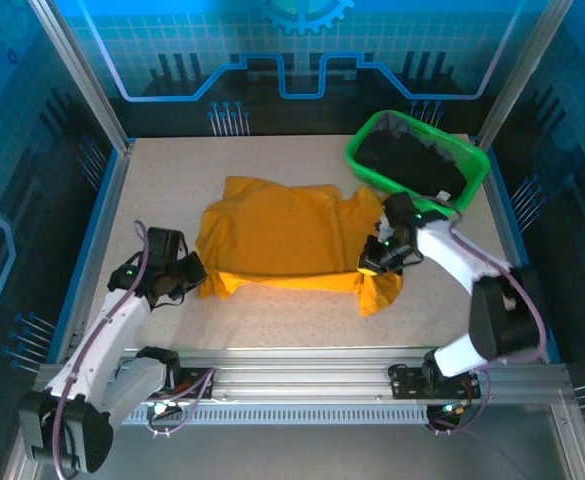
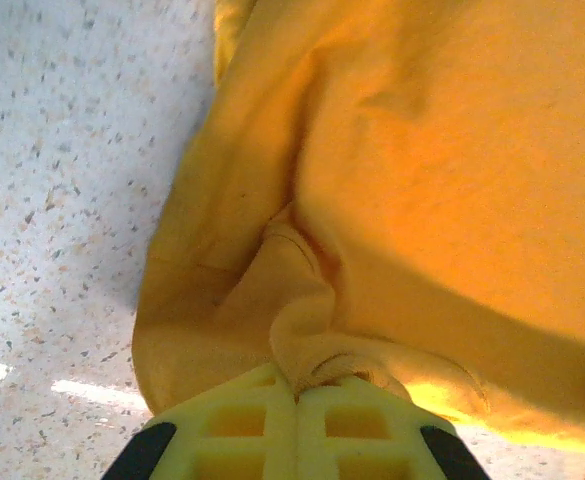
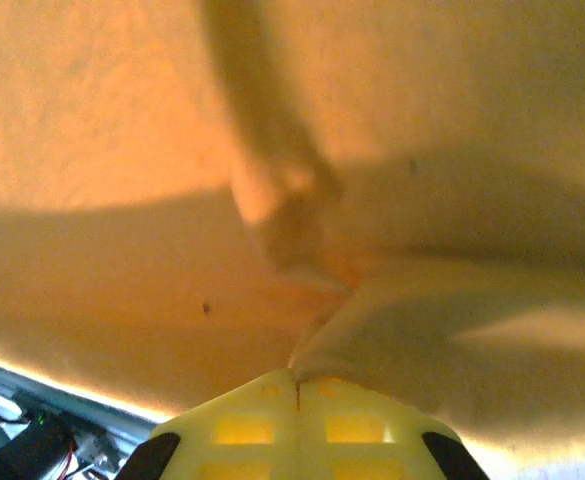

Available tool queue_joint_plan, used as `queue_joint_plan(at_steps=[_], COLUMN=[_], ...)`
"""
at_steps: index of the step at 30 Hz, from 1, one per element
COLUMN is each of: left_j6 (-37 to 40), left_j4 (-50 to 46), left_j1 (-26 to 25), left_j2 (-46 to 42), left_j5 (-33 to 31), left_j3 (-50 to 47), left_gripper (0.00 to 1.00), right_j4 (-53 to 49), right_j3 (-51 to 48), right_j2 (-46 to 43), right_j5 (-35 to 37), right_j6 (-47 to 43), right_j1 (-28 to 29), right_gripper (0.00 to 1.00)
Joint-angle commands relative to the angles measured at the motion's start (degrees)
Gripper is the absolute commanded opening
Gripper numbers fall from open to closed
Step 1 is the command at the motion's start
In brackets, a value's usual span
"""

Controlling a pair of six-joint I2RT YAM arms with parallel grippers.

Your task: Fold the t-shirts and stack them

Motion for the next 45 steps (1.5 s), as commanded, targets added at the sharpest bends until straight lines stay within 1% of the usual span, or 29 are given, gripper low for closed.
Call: queue_joint_plan(at_steps=[1, 3, 4, 6, 7, 9, 11, 13, 14, 17, 19, 22, 26, 28, 30, 31, 34, 37, 39, 41, 45], left_j6=[-0.7, -0.3, -0.4, -0.2, -0.2, -0.1, -0.2, -0.5, -0.6, -0.8, -0.8, -0.5, 0.3, 0.5, 0.5, 0.5, 0.6, 0.5, 0.6, 0.7, 0.5], left_j4=[4.4, 4.2, 4.1, 4.0, 3.8, 3.8, 3.6, 3.5, 3.3, 3.4, 3.4, 3.3, 3.4, 3.3, 3.5, 3.6, 3.6, 3.4, 3.1, 2.9, 2.8], left_j1=[-1.4, -2.7, -3.0, -3.5, -3.6, -3.8, -4.0, -4.4, -4.6, -4.7, -4.8, -4.8, -4.8, -4.8, -4.8, -4.8, -4.8, -4.8, -4.8, -4.9, -4.8], left_j2=[3.4, 4.7, 5.0, 5.0, 4.8, 4.5, 4.3, 4.5, 4.5, 4.7, 4.8, 5.0, 5.8, 6.2, 6.4, 6.5, 6.6, 6.2, 5.8, 5.2, 4.7], left_j5=[-0.8, -1.5, -1.9, -2.0, -1.9, -1.6, -1.4, -1.2, -1.3, -1.3, -1.2, -1.1, -0.7, -0.4, -0.2, -0.2, -0.2, -0.2, -0.6, -0.9, -1.2], left_j3=[-1.3, -1.4, -1.4, -1.8, -2.0, -2.2, -2.2, -1.9, -1.7, -1.3, -1.1, -0.3, 0.3, 0.6, 0.8, 0.9, 1.2, 1.4, 1.3, 1.1, 0.7], left_gripper=[0.0, 0.0, 0.0, 0.0, 0.0, 0.0, 0.0, 0.0, 0.0, 0.0, 0.0, 0.0, 0.0, 0.0, 0.0, 0.0, 0.0, 0.0, 0.0, 0.0, 0.0], right_j4=[-0.7, -1.4, -1.5, -1.0, -1.3, -1.6, -2.5, -3.1, -3.6, -3.4, -1.5, 2.6, 9.1, 12.1, 13.9, 14.4, 13.6, 11.7, 8.1, 2.5, -6.0], right_j3=[4.4, 5.3, 5.5, 5.8, 5.7, 4.9, 3.1, 0.4, -1.2, -8.3, -13.9, -20.3, -24.2, -24.0, -23.3, -22.7, -20.5, -18.4, -16.0, -13.2, -10.3], right_j2=[6.4, 8.3, 8.5, 8.2, 7.0, 4.0, -0.6, -5.3, -7.7, -14.0, -17.7, -21.5, -19.2, -16.7, -14.0, -12.1, -8.0, -8.1, -10.2, -14.1, -19.1], right_j5=[0.5, 2.9, 3.7, 5.4, 7.9, 12.4, 17.4, 19.1, 19.8, 16.6, 12.9, 9.6, 6.4, 6.9, 7.4, 7.5, 10.0, 12.9, 15.7, 20.0, 23.7], right_j6=[-5.1, -5.1, -5.1, -4.8, -4.4, -3.6, -1.9, -0.7, -0.1, 3.2, 5.6, 8.7, 12.5, 13.3, 13.6, 13.6, 12.4, 11.3, 10.7, 10.2, 10.3], right_j1=[-0.4, -0.5, -0.6, -0.8, -0.9, -1.3, -2.2, -3.0, -3.0, -2.9, -2.2, -1.0, -1.0, -1.2, -1.6, -1.8, -2.0, -2.8, -3.3, -3.4, -5.1], right_gripper=[0.0, 0.01, 0.03, 0.14, 0.2, 0.29, 0.42, 0.5, 0.52, 0.52, 0.53, 0.56, 0.56, 0.55, 0.52, 0.48, 0.27, 0.09, 0.0, 0.0, 0.0])
